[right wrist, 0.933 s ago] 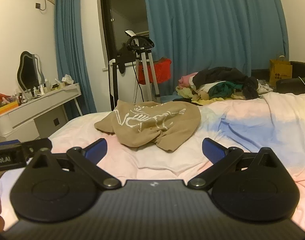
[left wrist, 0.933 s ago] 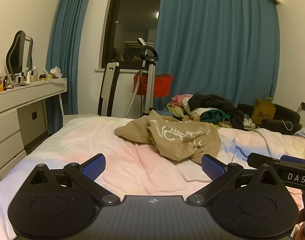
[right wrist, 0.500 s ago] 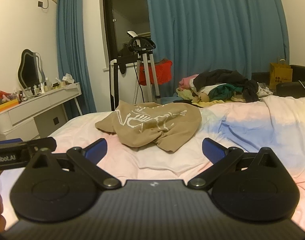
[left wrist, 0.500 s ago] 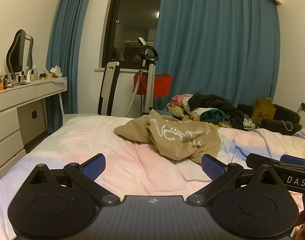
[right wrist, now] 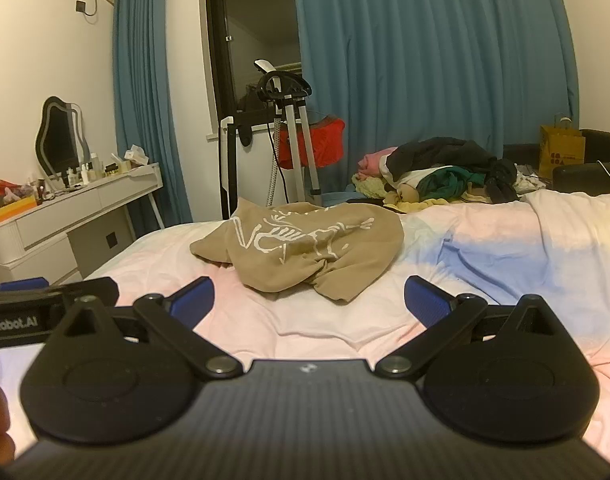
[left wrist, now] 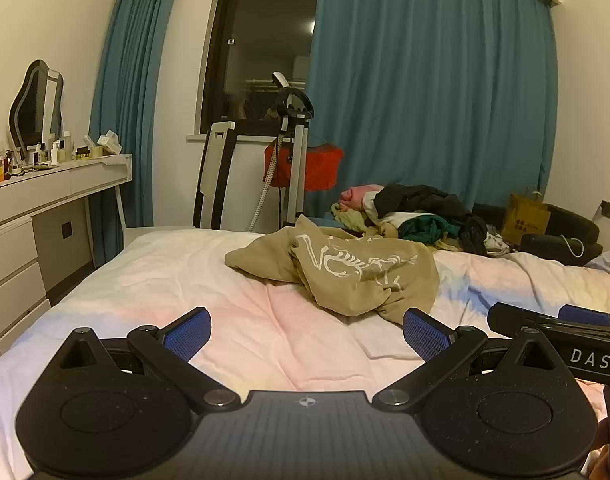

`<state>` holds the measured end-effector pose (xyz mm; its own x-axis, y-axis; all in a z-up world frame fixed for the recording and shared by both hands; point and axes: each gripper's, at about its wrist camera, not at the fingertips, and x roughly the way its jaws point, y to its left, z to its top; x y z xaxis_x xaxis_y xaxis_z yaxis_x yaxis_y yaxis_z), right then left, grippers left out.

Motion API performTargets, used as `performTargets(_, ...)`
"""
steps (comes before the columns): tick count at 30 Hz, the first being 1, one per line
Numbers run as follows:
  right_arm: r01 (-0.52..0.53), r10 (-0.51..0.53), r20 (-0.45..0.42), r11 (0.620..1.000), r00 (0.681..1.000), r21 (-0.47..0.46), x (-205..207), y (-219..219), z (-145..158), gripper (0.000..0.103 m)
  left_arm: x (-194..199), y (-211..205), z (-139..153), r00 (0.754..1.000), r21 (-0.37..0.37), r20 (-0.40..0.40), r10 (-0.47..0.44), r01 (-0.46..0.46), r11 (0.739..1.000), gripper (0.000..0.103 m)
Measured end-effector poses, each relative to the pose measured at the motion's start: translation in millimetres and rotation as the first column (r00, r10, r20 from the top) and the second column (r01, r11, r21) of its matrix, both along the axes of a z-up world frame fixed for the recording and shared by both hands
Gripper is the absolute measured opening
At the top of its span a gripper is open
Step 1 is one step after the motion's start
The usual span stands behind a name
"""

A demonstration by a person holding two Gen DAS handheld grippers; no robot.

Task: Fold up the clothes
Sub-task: 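Move both grippers toward the crumpled beige sweatshirt on the bed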

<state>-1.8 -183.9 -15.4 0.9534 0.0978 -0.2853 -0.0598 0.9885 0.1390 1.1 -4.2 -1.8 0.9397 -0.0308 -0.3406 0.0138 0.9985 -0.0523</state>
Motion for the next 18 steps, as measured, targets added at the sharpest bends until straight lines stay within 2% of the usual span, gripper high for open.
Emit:
performTargets(8, 0.021, -0.021, 0.000, 1.000, 1.000, -0.003, 1, -6, -2, 0.103, 4, -1, 5, 1.000, 0.008, -0.010, -0.002, 0.003, 1.000, 0.103)
performTargets(11, 0.069, -0.069, 0.021, 0.997, 0.997, 0.022, -4, -13, 5, 0.103, -2, -4, 10, 1.000, 0.025, -0.013, -0.003, 0.003, 1.000, 0.103)
performTargets(13, 0.085, -0.087, 0.026, 0.993, 0.996, 0.088, -4, -20, 11, 0.103, -7, -7, 15, 0.999, 0.018, -0.020, -0.028, 0.029, 0.999, 0.103)
performTargets(15, 0.093, -0.094, -0.004, 0.983, 0.996, 0.160, -2, -27, 21, 0.103, -11, -8, 21, 0.998, 0.001, -0.043, -0.041, 0.041, 0.999, 0.103)
performTargets(18, 0.097, -0.092, -0.033, 0.975, 0.995, 0.200, -9, -32, 51, 0.103, -20, -7, 35, 0.997, -0.019, -0.053, -0.051, 0.051, 0.999, 0.103)
